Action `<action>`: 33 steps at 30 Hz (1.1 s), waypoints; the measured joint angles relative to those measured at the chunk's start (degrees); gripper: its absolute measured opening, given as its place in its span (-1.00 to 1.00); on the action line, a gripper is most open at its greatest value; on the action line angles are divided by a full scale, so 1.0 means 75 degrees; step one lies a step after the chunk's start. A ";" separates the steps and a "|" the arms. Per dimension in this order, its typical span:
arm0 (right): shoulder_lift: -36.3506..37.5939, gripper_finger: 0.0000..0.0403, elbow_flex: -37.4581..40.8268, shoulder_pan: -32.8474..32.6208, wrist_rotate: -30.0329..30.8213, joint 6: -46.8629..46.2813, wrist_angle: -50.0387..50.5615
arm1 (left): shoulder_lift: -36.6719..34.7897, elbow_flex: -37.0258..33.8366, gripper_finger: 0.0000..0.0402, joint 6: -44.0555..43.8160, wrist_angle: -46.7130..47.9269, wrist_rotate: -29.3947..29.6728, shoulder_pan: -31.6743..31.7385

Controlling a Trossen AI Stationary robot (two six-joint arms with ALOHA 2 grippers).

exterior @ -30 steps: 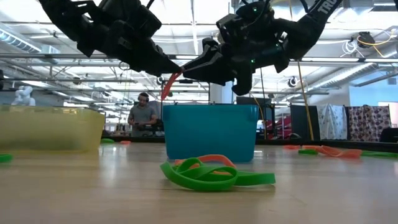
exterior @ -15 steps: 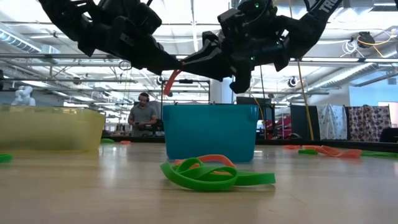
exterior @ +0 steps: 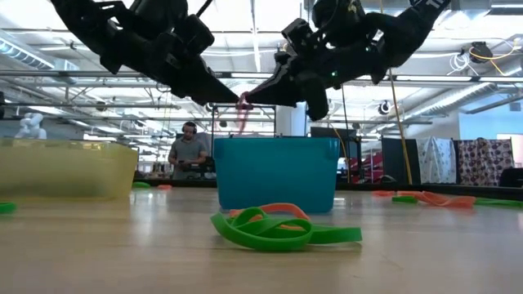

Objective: Sort rubber bands into baskets
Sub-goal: Put the orange rubber band into the blue bin

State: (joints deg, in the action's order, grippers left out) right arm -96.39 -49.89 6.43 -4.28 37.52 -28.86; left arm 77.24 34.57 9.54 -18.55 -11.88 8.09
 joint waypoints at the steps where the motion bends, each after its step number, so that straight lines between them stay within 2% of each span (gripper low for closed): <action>1: 0.0111 -1.00 0.0000 -0.0013 0.0076 -0.0135 0.0240 | -0.0038 -0.0006 -0.66 0.0062 0.0131 0.0219 -0.0002; 7: 0.0979 -1.00 -0.0003 -0.0345 -0.0215 -0.1513 0.1993 | -0.0443 0.0000 -0.33 0.0394 0.0615 0.1758 0.0007; 10: 0.1371 -1.00 -0.0006 -0.0536 -0.1238 -0.2016 0.2683 | -0.0710 0.0003 -0.24 0.0986 0.1034 0.2711 0.0021; 13: 0.1459 -1.00 -0.0006 -0.0685 -0.2259 -0.2472 0.2889 | -0.0886 0.0003 -0.22 0.1172 0.1172 0.4203 0.0036; 16: 0.1401 -1.00 -0.0006 -0.0753 -0.2207 -0.2730 0.2923 | -0.0970 0.0002 -0.22 0.1204 0.1272 0.6056 0.0195; 18: 0.1316 -0.98 -0.0006 -0.0763 -0.2165 -0.2734 0.2926 | -0.0975 0.0000 -0.22 0.1200 0.1603 0.6859 0.0378; 20: 0.1221 -0.96 -0.0006 -0.0758 -0.2168 -0.2807 0.2922 | -0.0975 -0.0003 -0.22 0.1050 0.2068 0.7099 0.0618; 26: 0.1121 -0.88 -0.0006 -0.0757 -0.2095 -0.3317 0.3156 | -0.0975 -0.0107 -0.22 0.0409 0.2772 0.7122 0.1138; 30: 0.1117 -0.82 -0.0003 -0.0760 -0.1185 -0.3664 0.3407 | -0.0972 -0.0273 -0.22 0.0427 0.2783 0.7120 0.1400; 33: 0.1118 -0.73 -0.0003 -0.0754 -0.0822 -0.3876 0.3494 | -0.0966 -0.0376 -0.22 0.0243 0.2793 0.7119 0.1571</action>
State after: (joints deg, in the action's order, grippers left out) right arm -88.01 -49.91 0.78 -10.44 8.45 -2.65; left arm 70.00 31.75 11.36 2.40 41.51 19.88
